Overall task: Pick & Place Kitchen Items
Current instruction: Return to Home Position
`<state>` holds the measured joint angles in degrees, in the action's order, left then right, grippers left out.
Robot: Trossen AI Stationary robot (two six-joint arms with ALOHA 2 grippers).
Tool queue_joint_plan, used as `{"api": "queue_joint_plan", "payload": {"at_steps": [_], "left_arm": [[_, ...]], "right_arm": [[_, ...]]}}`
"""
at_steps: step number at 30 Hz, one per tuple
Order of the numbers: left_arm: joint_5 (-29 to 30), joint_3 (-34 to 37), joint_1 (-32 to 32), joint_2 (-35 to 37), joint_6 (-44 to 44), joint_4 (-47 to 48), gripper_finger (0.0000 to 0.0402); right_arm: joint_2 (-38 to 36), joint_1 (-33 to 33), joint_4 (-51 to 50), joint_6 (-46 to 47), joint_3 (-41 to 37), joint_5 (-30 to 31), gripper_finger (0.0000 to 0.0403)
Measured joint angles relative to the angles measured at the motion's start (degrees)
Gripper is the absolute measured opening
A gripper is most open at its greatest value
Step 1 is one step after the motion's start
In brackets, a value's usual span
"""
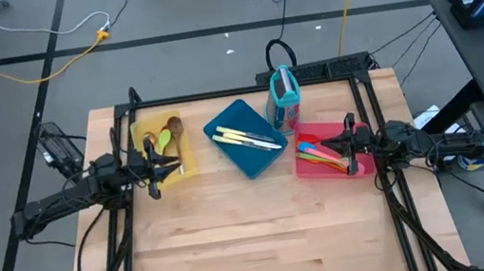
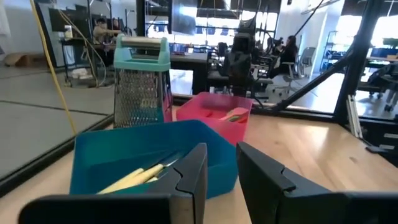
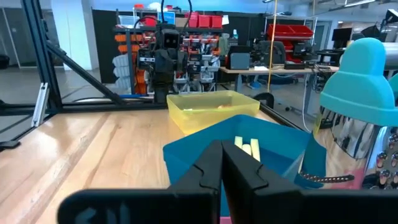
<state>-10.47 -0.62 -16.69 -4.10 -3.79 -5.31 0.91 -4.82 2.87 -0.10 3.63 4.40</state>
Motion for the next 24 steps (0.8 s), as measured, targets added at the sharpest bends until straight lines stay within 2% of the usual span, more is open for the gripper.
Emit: {"api": "queue_joint_plan", "payload": {"at_steps": [8,14,24], "left_arm": [[0.0,0.0,0.0,0.0,3.6,-0.1,0.0090],[0.2,-0.1,0.0,-0.1,3.3,2.9,0.0090],[0.1,-0.1,0.0,-0.8,2.0,2.4,0.0090]], "right_arm": [[0.0,0.0,-0.3,-0.1,-0.1,0.0,0.0000],[0.0,0.0,-0.9,-0.5,-0.2,0.0,0.0000],[0.0,0.0,-1.0,-0.5,-0.3,0.0,0.0003]]}}
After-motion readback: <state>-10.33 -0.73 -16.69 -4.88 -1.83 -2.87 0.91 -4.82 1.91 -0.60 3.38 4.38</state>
